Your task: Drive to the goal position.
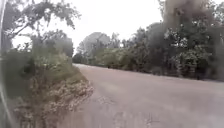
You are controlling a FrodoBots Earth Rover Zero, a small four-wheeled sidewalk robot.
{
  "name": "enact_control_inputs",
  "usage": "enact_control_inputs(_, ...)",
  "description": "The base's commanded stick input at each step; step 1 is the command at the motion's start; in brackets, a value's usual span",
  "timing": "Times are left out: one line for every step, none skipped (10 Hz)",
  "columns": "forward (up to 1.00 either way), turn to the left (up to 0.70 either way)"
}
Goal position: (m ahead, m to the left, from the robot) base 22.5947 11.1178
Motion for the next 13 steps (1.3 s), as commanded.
enact_control_inputs(0.21, 0.00)
enact_control_inputs(0.28, 0.00)
enact_control_inputs(0.34, 0.00)
enact_control_inputs(0.41, 0.00)
enact_control_inputs(0.48, 0.00)
enact_control_inputs(0.55, 0.00)
enact_control_inputs(0.62, 0.00)
enact_control_inputs(0.69, 0.00)
enact_control_inputs(0.70, 0.00)
enact_control_inputs(0.70, 0.00)
enact_control_inputs(0.70, 0.00)
enact_control_inputs(0.70, 0.00)
enact_control_inputs(0.70, 0.00)
